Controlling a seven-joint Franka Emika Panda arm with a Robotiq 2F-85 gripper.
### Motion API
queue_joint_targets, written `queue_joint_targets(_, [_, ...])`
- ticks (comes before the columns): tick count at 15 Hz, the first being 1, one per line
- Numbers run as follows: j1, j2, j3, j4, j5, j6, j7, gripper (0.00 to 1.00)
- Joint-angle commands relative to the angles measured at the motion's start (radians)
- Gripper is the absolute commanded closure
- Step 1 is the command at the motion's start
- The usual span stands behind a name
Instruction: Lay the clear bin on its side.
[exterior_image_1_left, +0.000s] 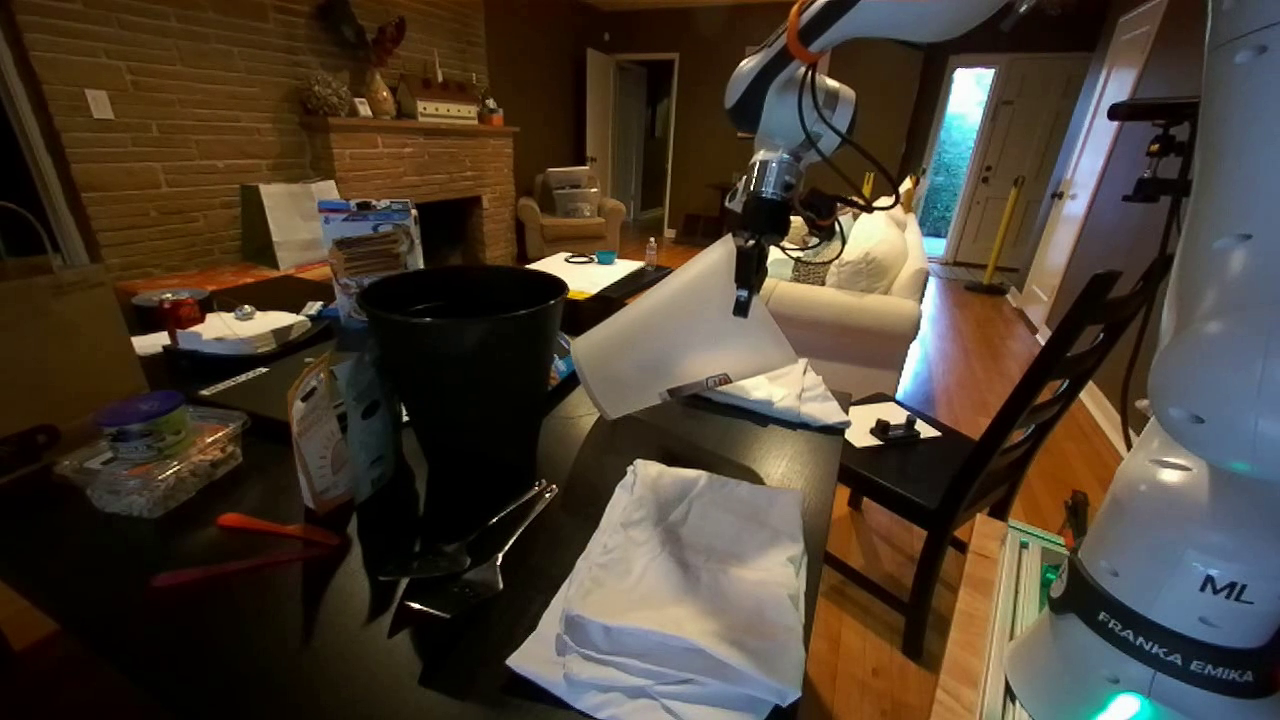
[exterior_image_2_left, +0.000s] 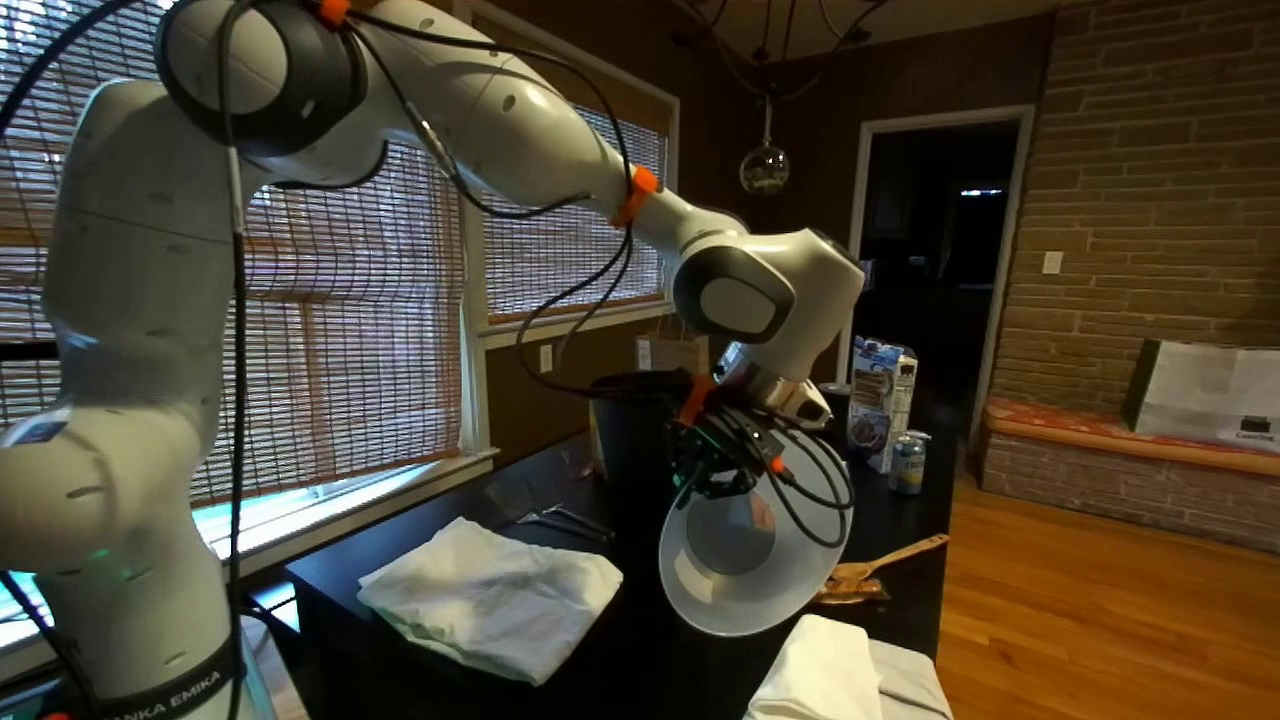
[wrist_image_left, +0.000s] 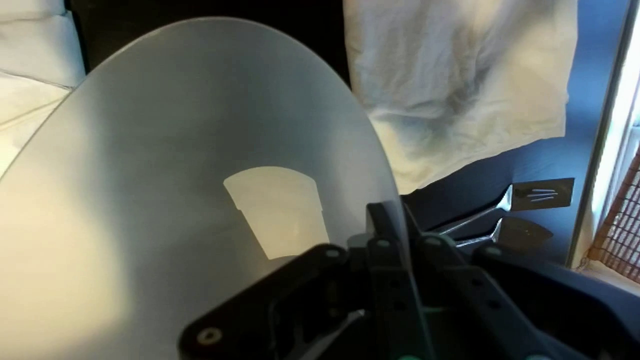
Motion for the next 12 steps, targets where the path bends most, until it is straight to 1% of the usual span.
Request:
queue_joint_targets(1, [-0.017, 0.08, 0.011, 0.048, -0.035, 0.011, 0.064, 0.99])
queue_joint_targets(6, [-0.027, 0.115, 0.015, 0.084, -0.045, 0.004, 0.063, 0.99])
queue_joint_targets(7, [-0.029, 0.122, 0.016, 0.093, -0.046, -0.001, 0.063, 0.94])
queue_joint_targets(8, [-0.033, 0.128, 0.017, 0.1, -0.044, -0.009, 0.06, 0.7])
queue_joint_targets(10, [-0.038, 0.14, 0.018, 0.112, -0.049, -0.008, 0.066, 0.68])
queue_joint_targets(11, [-0.041, 0.151, 0.019, 0.118, -0.058, -0.01, 0.08, 0.63])
queue_joint_targets(12, [-0.045, 0.165, 0.022, 0.121, -0.068, -0.016, 0.091, 0.54])
